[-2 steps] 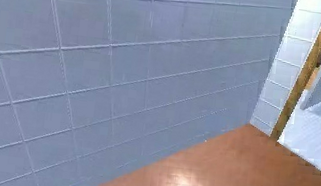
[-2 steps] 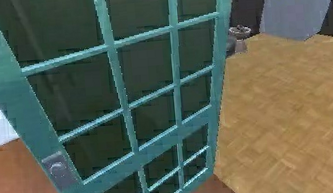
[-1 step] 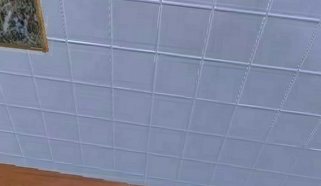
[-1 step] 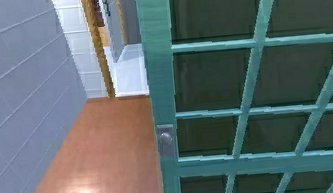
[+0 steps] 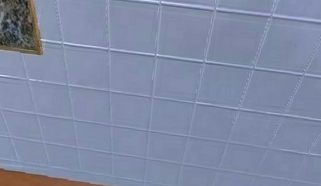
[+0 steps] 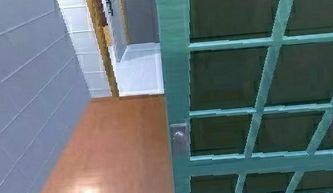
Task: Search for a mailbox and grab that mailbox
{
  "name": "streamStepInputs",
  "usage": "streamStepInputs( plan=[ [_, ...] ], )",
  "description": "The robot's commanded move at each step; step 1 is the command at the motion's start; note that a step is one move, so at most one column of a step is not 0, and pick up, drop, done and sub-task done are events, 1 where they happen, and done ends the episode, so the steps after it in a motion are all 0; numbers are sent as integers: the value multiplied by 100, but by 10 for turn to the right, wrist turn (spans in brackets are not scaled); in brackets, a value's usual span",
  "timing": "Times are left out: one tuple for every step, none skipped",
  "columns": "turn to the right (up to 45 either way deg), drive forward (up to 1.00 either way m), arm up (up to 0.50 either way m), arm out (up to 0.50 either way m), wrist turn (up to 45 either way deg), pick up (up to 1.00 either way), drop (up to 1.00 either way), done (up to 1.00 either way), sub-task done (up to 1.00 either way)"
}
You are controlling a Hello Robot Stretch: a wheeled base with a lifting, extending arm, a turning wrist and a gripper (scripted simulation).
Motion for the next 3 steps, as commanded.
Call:
streamStepInputs(
  plan=[
    [450, 0, 0, 0, 0, 0, 0, 0, 0],
    [90, 0, 0, 0, 0, 0, 0, 0, 0],
    [0, 50, 0, 0, 0, 0, 0, 0, 0]
  ],
)
